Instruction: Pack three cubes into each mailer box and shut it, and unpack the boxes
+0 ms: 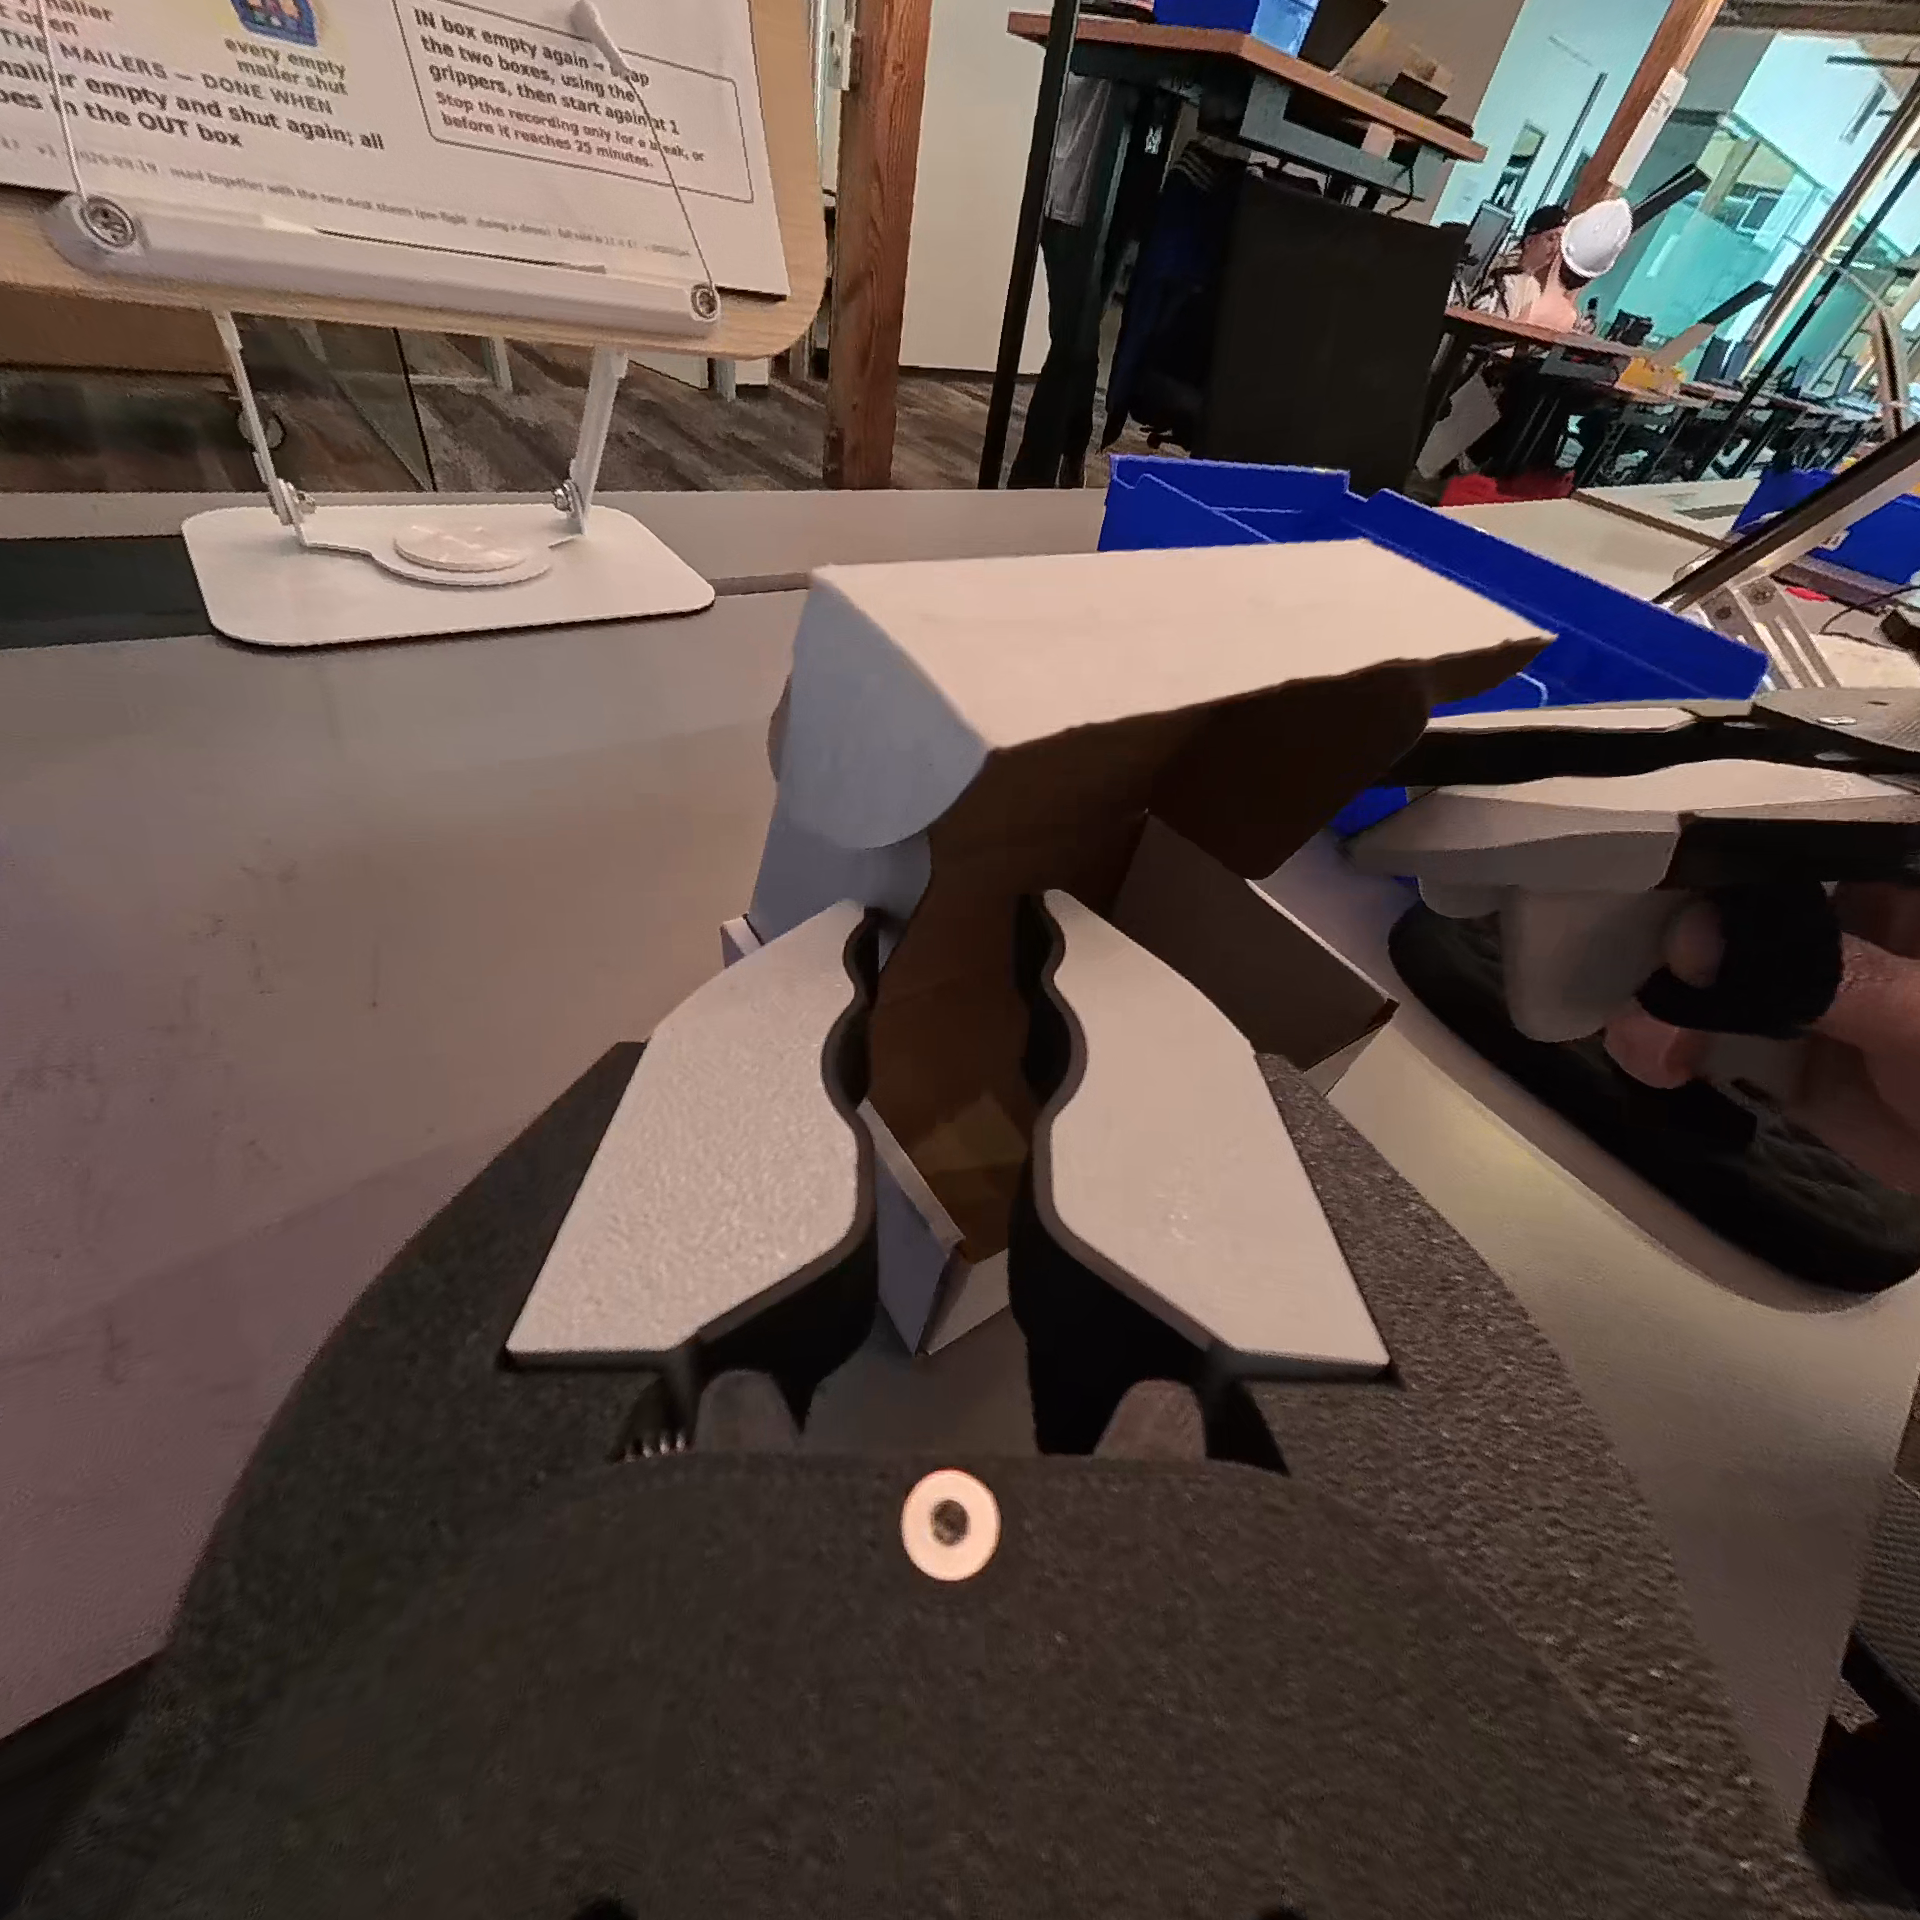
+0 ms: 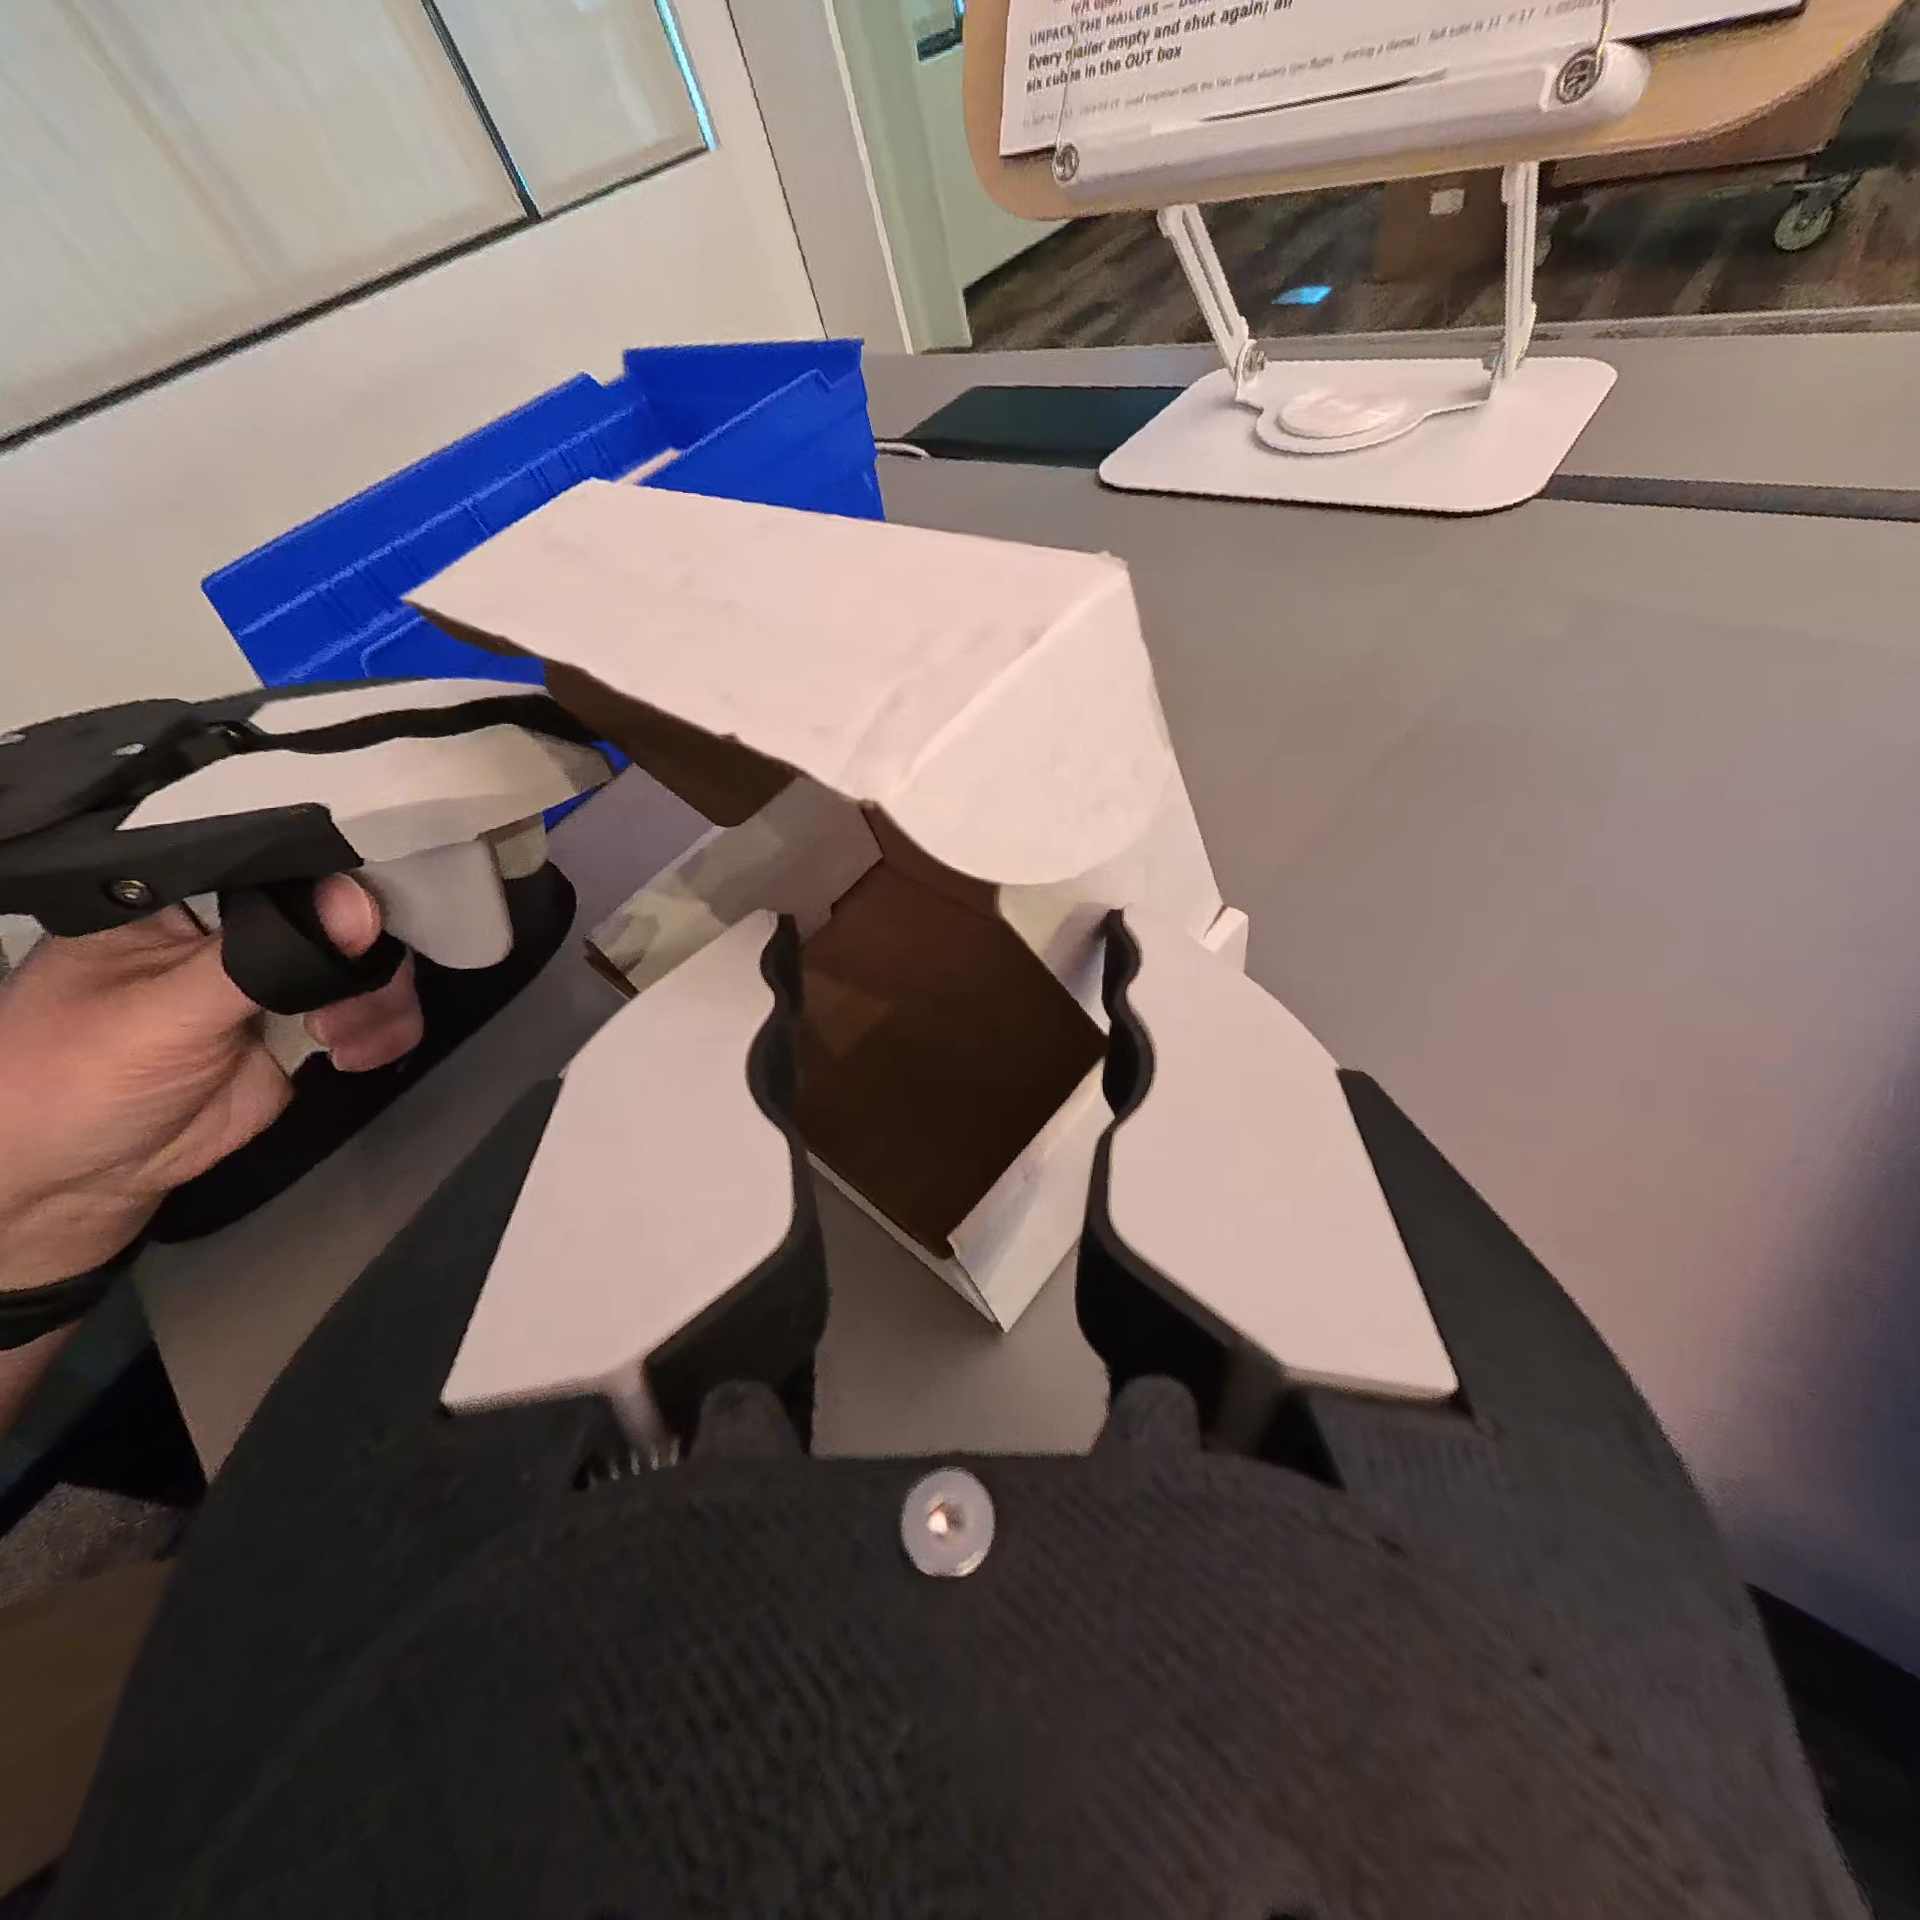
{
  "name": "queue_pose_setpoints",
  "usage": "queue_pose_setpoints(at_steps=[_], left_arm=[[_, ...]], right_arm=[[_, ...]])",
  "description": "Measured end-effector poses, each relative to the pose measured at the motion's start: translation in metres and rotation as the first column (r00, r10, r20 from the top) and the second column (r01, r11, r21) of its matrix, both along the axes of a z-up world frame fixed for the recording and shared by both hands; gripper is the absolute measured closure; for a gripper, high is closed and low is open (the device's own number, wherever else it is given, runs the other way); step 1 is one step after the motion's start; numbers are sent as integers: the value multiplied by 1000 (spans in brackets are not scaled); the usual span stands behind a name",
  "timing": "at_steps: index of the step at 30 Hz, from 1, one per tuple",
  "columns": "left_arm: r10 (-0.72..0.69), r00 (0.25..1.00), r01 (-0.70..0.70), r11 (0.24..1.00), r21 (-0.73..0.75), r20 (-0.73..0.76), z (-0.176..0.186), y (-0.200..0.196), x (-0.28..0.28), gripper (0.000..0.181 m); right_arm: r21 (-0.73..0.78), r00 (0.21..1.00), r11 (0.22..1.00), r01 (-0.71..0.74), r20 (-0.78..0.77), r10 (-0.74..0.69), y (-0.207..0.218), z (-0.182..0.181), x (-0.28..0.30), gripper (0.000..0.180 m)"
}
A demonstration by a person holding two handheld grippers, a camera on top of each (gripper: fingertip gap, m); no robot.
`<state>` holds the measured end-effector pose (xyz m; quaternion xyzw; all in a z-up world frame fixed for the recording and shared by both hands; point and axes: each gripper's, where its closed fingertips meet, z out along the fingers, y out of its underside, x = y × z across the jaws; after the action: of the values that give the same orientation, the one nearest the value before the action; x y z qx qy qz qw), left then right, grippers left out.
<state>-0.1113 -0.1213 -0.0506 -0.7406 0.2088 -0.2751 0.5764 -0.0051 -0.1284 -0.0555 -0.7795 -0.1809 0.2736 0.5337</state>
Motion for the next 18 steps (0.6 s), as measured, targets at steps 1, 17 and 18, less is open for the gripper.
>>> queue_pose_setpoints(at_steps=[1,17,18], left_arm=[[-3,1000,3,1000,0,-2,-1,0,0,155],[-42,996,39,998,-40,-75,-20,-10,6,153],[-58,996,55,998,-43,-65,-19,-12,6,154]], right_arm=[[9,1000,1000,-6,-8,6,-1,1,-1,123],[68,982,996,-57,184,44,-11,-27,-2,116],[56,984,996,-63,171,53,-11,-29,-1,116]])
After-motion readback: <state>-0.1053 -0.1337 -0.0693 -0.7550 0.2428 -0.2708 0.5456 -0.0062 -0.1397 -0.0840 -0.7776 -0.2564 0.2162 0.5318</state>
